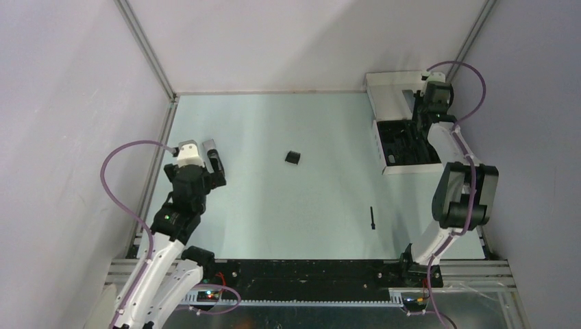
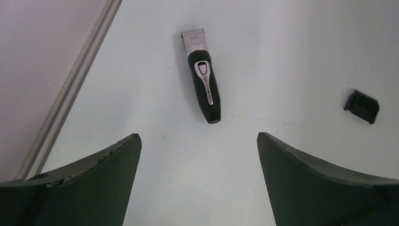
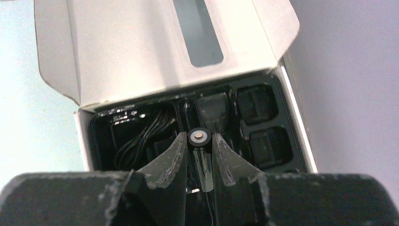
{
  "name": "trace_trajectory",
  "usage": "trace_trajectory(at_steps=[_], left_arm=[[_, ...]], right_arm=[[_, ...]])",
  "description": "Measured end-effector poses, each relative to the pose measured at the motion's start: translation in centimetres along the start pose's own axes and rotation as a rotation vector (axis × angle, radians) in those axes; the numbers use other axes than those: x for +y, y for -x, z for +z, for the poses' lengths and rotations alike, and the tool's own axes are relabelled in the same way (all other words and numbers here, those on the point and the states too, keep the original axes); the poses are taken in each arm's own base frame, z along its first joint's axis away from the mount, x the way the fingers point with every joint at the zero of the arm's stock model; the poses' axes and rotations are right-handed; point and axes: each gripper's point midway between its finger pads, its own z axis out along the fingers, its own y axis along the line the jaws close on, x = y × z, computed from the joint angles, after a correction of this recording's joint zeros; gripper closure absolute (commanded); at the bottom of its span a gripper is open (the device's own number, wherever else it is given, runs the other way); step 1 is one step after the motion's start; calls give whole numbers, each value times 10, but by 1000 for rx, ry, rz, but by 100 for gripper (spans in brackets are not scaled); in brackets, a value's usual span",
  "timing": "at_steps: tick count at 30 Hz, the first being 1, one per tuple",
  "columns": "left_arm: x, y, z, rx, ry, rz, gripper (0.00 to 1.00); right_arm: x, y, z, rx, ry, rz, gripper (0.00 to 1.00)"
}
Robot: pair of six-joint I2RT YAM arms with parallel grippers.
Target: Sort the hair-cutting tools
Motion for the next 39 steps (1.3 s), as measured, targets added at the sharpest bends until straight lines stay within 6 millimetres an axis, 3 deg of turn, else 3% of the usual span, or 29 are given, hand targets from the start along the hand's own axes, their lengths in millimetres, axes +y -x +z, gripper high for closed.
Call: trace_trajectory(at_steps=[6, 10, 23, 25, 31, 34, 39], left_arm=[[-1, -3, 9, 8, 12, 41, 0], [1, -7, 12, 14, 21, 62, 0], [3, -7, 17, 18, 40, 73, 0], [3, -7, 18, 21, 41, 79, 0], [3, -9, 19, 28, 42, 84, 0], [3, -9, 19, 29, 43, 85, 0], [3, -9, 19, 30, 43, 89, 0]], right_arm=[[9, 5, 41, 41, 57, -75, 100], [15, -7, 60, 98, 86, -102, 100], [19, -60, 80, 279, 100, -145, 100], [19, -62, 83, 286, 98, -149, 97], [18, -64, 86, 299, 95, -149, 74], [18, -64, 86, 303, 95, -145, 70], [18, -57, 85, 299, 96, -126, 48]])
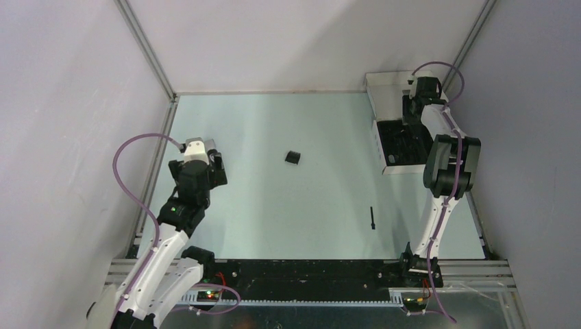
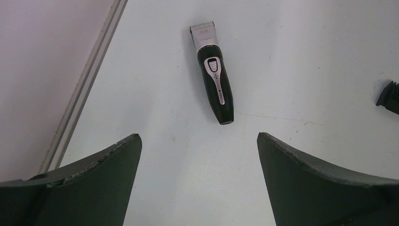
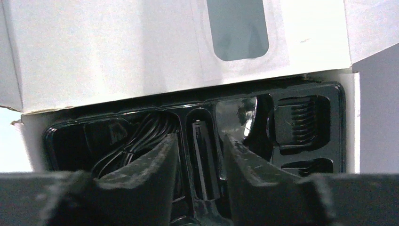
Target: Sort the hair-cutting tools
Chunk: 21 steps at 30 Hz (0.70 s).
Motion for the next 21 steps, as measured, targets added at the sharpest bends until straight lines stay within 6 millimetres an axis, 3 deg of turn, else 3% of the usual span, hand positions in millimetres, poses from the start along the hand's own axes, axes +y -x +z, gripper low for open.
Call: trace_trajectory(at_steps=[5, 13, 21], left_arm=[[0, 0, 0, 0, 0, 3, 0], [0, 0, 0, 0, 0, 3, 0], [0, 0, 0, 0, -2, 3, 0]], right_arm=[[-1, 7, -2, -17, 1, 17, 46], [-5, 2, -3, -1, 7, 75, 71], [-8, -24, -7, 50, 16, 147, 80]])
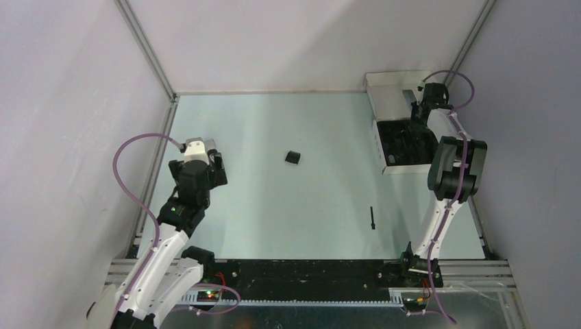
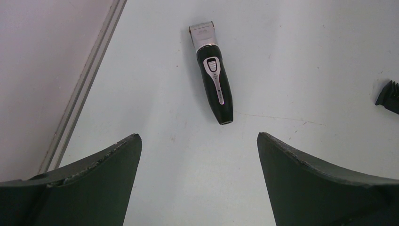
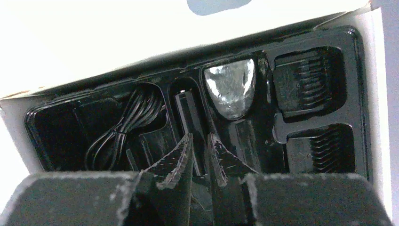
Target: Sort the hair-cutting tools
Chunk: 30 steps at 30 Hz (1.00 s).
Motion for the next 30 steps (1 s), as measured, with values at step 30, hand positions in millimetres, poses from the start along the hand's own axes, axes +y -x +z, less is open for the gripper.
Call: trace_trajectory(at_steps=[30], left_arm=[[-1, 0, 0, 2, -9, 0, 0]], right_arm=[[3, -4, 2, 15, 45, 43, 92]])
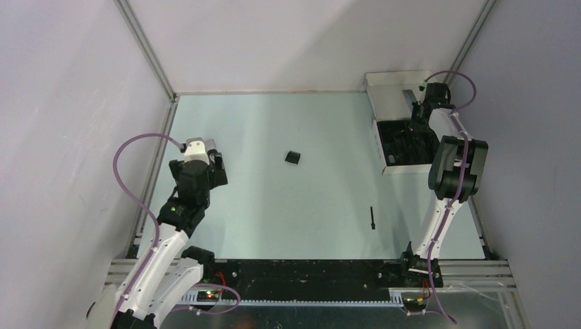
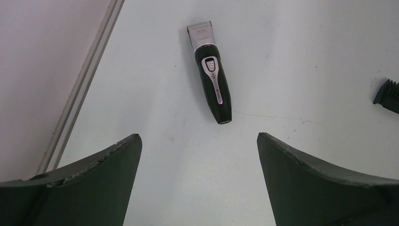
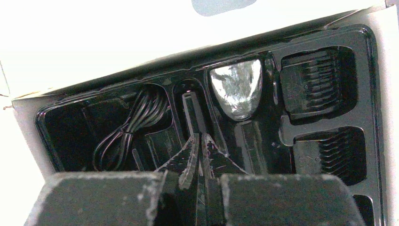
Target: Sort the hair-cutting tools
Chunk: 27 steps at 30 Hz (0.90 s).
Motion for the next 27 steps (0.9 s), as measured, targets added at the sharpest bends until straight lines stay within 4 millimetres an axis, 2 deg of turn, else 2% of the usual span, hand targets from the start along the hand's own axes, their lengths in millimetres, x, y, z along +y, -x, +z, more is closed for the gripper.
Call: trace_trajectory(at_steps=[7, 11, 19, 24, 27], left_arm=[[-1, 0, 0, 0, -5, 0, 0], [-1, 1, -1, -3, -6, -2, 0], [0, 3, -3, -15, -9, -9, 0], [0, 6, -5, -26, -11, -15, 0], [1, 8, -6, -35, -12, -21, 0]], right_arm=[[-2, -1, 1, 4, -3, 20, 92], [-1, -10, 6, 32, -4, 36, 92], [0, -9, 6, 28, -4, 64, 83], [5, -5, 0, 37, -1, 79, 67], [16, 2, -15, 35, 9, 94, 54]])
